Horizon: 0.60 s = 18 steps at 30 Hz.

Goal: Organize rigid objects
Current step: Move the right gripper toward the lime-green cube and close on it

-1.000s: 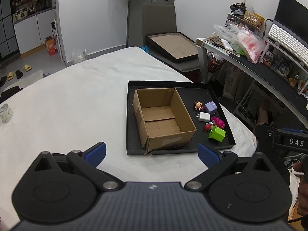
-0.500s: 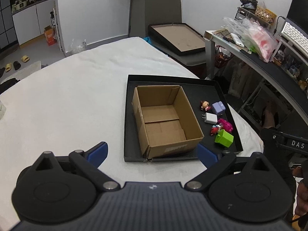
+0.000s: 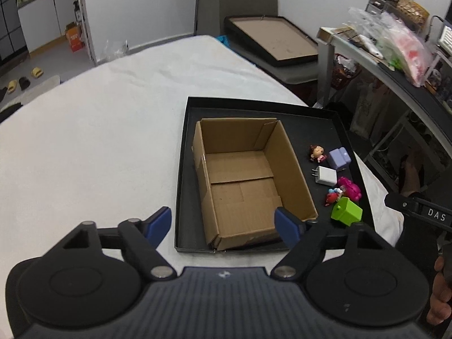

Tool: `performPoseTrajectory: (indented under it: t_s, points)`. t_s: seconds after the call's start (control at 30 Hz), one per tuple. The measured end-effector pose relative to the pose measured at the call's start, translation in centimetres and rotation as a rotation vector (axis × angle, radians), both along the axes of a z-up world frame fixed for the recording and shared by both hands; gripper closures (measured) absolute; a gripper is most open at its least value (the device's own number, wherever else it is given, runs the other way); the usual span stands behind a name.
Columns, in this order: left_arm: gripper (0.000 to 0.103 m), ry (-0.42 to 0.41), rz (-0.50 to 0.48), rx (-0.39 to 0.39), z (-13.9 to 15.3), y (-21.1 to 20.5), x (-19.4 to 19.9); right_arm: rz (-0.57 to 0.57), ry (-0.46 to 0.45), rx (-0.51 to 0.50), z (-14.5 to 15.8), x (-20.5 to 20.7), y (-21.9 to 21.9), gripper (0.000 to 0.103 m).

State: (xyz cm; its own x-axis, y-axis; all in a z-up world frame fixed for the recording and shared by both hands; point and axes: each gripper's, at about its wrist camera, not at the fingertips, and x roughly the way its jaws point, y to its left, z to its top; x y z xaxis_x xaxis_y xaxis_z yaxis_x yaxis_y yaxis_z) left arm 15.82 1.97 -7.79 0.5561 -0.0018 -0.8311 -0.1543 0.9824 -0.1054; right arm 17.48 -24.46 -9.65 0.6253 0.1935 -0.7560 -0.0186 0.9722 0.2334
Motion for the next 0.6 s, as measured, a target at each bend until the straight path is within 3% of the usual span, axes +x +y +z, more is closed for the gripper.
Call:
performPoseTrajectory:
  t_s: [0.27,0.6]
  points:
    - [0.033,0.065,0.024,-0.009,-2.8,1.0,2.4,-0.056,0.04,0.032,-3.2,2.5,-1.2,0.017]
    - [0.051,0.122,0.035,-0.012,-6.4,1.2,4.6,-0.109,0.075,0.027,-8.4,4.9,-1.8,0.017]
